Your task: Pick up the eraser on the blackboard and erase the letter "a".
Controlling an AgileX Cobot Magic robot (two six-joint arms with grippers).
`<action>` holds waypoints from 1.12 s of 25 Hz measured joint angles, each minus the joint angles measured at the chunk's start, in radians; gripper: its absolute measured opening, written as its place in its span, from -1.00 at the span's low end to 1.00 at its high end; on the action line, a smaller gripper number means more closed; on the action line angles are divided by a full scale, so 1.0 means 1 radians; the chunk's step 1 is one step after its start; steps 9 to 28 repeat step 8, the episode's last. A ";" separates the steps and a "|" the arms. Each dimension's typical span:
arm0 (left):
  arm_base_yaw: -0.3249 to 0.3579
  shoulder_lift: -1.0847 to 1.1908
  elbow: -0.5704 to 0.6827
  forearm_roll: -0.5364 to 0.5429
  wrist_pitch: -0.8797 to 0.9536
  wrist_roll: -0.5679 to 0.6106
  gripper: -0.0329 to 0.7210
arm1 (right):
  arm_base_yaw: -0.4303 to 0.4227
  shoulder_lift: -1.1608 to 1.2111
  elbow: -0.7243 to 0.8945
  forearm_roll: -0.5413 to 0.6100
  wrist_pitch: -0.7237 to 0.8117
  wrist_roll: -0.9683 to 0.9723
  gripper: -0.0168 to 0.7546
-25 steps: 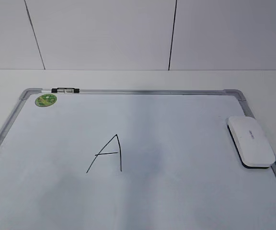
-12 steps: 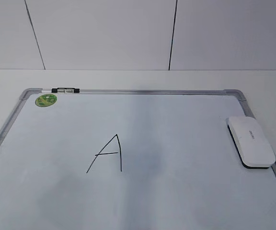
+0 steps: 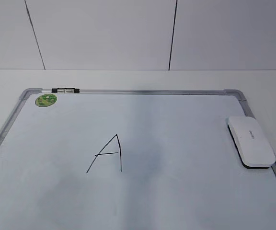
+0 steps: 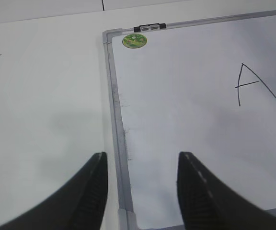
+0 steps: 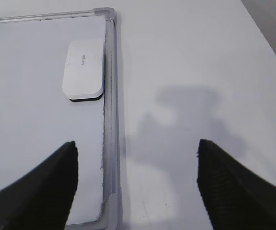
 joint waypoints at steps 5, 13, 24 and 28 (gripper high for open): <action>0.000 0.000 0.000 0.000 0.000 0.000 -0.06 | 0.000 0.000 0.000 0.000 0.000 0.000 0.58; 0.000 0.000 0.000 0.000 0.000 0.000 -0.09 | 0.000 0.000 0.000 0.000 0.001 0.000 0.58; 0.000 0.000 0.000 0.000 0.000 0.000 -0.09 | 0.000 0.000 0.000 0.000 0.001 0.000 0.58; 0.000 0.000 0.000 0.000 0.000 0.000 -0.09 | 0.000 0.000 0.000 0.000 0.001 0.000 0.58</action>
